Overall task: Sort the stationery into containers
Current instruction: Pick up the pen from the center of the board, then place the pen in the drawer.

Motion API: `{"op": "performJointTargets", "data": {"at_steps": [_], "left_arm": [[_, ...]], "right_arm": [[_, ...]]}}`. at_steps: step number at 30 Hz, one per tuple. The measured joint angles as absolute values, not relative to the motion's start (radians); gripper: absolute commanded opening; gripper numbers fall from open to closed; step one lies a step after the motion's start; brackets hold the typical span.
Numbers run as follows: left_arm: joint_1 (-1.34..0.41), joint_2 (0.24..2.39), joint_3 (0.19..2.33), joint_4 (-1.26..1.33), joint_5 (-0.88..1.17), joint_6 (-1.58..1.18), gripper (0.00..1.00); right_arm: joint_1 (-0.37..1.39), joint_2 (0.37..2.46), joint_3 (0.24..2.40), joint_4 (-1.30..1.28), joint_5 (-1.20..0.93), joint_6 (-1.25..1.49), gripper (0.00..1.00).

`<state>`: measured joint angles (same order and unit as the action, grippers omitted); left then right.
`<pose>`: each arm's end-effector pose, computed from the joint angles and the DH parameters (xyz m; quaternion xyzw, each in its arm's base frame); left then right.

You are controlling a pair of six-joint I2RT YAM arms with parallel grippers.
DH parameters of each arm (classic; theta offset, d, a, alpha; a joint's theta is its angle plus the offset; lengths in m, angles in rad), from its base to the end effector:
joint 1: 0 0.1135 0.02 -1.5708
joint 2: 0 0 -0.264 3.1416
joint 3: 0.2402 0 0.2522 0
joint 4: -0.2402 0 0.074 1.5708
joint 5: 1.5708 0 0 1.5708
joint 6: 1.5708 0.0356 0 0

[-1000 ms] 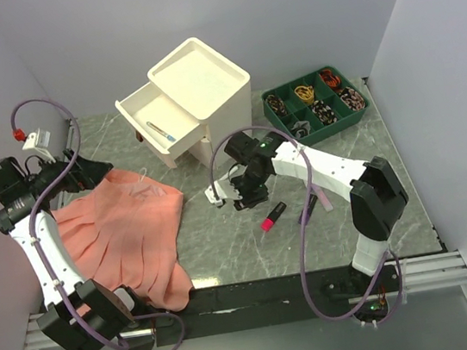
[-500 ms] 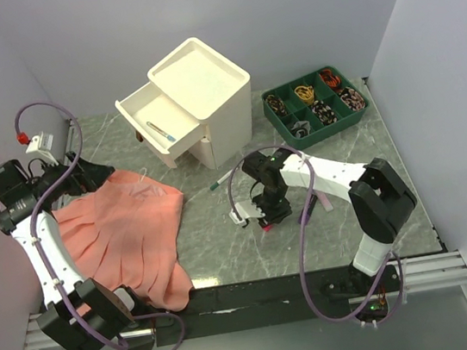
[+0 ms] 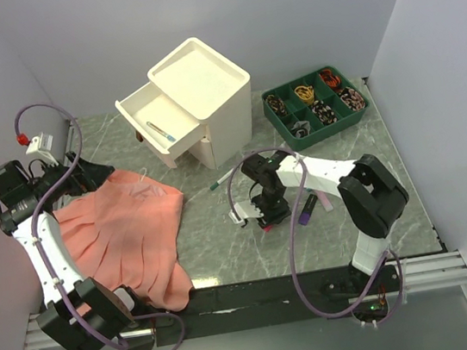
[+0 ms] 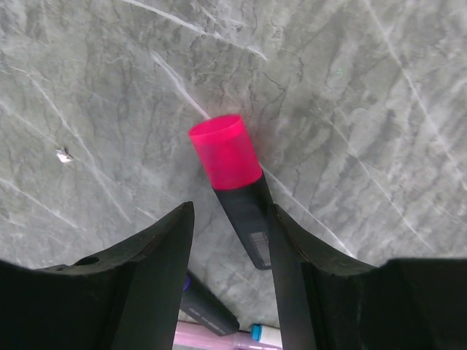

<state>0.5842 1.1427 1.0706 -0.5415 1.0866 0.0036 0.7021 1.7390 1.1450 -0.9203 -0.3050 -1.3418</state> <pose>0.2118 0.1023 0.3437 0.0106 0.7962 -0.3250 0.5102 0.2274 0.2063 0.1786 -0.8451 0.5118 0.1354 0.0742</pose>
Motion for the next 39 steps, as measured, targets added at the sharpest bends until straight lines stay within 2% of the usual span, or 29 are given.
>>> {"op": "performJointTargets", "data": {"at_steps": [8,11,12,15,22,25,30,35,39], "left_arm": [[0.584,1.143,1.069,-0.526,1.076,-0.027,0.99],[0.584,1.143,1.069,-0.522,1.075,-0.036,1.00],[0.584,1.143,1.068,-0.522,1.075,-0.038,1.00],[0.584,1.145,1.068,-0.521,1.075,-0.040,0.99],[0.584,1.156,1.067,-0.517,1.076,-0.042,1.00],[0.584,1.162,1.066,-0.509,1.077,-0.042,0.99],[0.584,1.164,1.062,-0.470,1.085,-0.055,1.00],[0.584,1.164,1.059,-0.448,1.096,-0.073,0.99],[0.584,1.164,1.059,-0.446,1.101,-0.073,0.99]], "right_arm": [[0.702,1.774,1.133,-0.884,-0.299,-1.340,0.53],[0.702,1.779,1.119,-0.863,-0.295,-1.340,0.37],[0.702,1.781,1.117,-0.858,-0.293,-1.342,0.26],[0.702,1.781,1.115,-0.850,-0.289,-1.333,0.15],[0.702,1.754,1.135,-0.902,-0.324,-1.286,0.13],[0.704,1.712,1.247,-0.965,-0.360,-1.247,0.12],[0.712,1.672,1.592,-0.981,-0.446,-1.122,0.12],[0.725,1.695,1.848,-0.844,-0.474,-0.874,0.13],[0.734,1.792,2.016,-0.690,-0.453,-0.642,0.14]]}}
